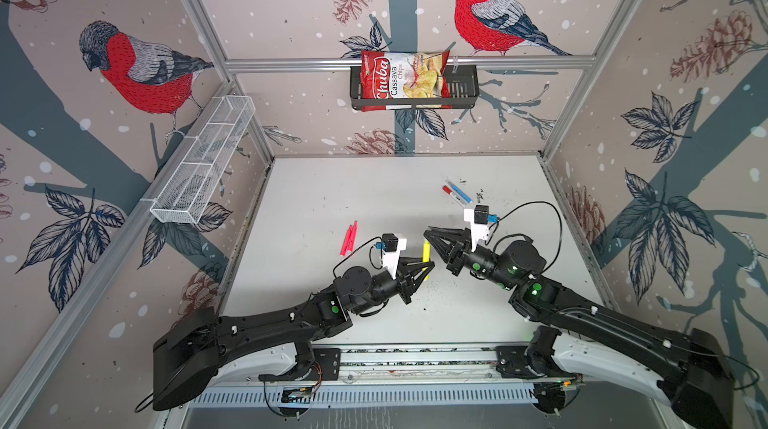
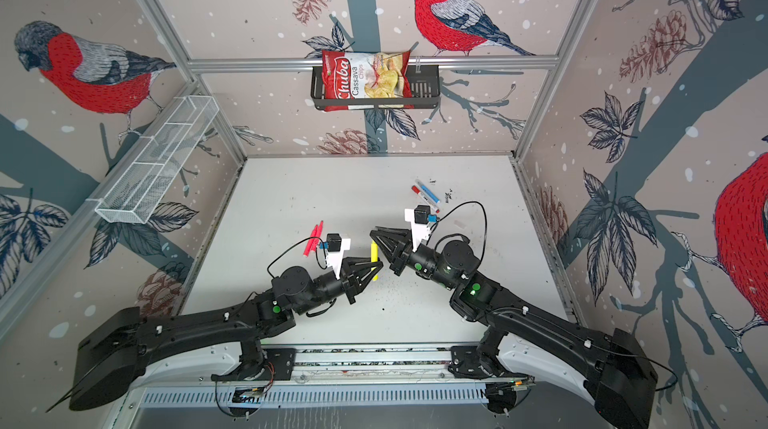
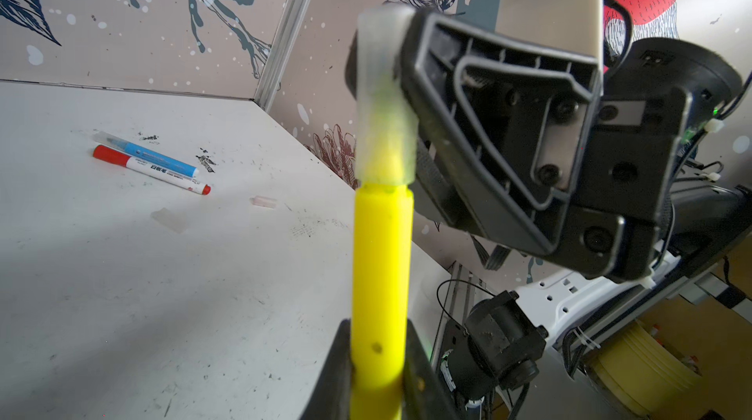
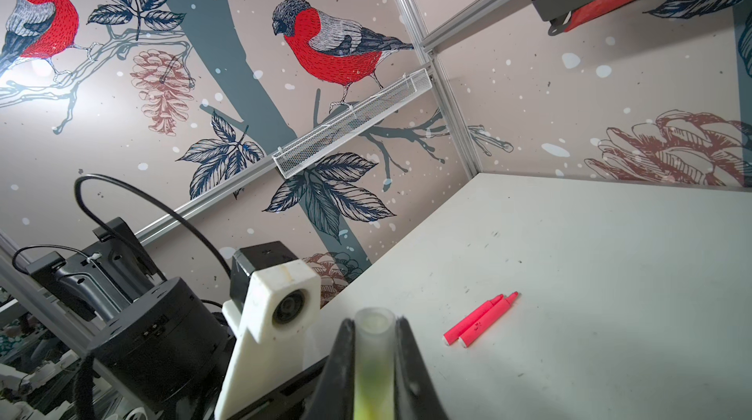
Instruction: Insert the pens into the pen caps
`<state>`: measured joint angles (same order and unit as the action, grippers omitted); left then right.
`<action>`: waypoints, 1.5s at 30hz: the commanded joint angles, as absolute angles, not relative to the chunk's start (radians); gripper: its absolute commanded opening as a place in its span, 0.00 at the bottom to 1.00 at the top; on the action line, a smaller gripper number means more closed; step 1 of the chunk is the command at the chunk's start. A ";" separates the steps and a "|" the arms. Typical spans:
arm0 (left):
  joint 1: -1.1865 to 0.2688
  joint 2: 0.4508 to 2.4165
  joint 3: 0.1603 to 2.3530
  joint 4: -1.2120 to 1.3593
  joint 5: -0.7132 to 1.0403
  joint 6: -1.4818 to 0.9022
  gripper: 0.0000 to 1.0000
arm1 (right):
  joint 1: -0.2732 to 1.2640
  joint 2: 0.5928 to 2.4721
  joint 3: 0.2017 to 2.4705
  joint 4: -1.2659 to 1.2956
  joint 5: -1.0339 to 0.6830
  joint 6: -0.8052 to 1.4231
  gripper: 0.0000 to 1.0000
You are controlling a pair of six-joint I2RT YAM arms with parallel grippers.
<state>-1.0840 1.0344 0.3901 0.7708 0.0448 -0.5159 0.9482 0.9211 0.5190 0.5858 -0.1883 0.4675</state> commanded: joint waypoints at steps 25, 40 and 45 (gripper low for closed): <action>-0.989 0.888 0.421 0.959 0.104 -0.522 0.00 | 0.977 1.008 0.477 0.453 -0.389 0.465 0.08; -0.981 0.931 0.411 0.897 0.112 -0.507 0.00 | 0.974 0.986 0.551 0.401 -0.354 0.428 0.14; -0.980 0.949 0.384 0.911 0.125 -0.514 0.00 | 0.940 0.943 0.615 0.363 -0.394 0.399 0.36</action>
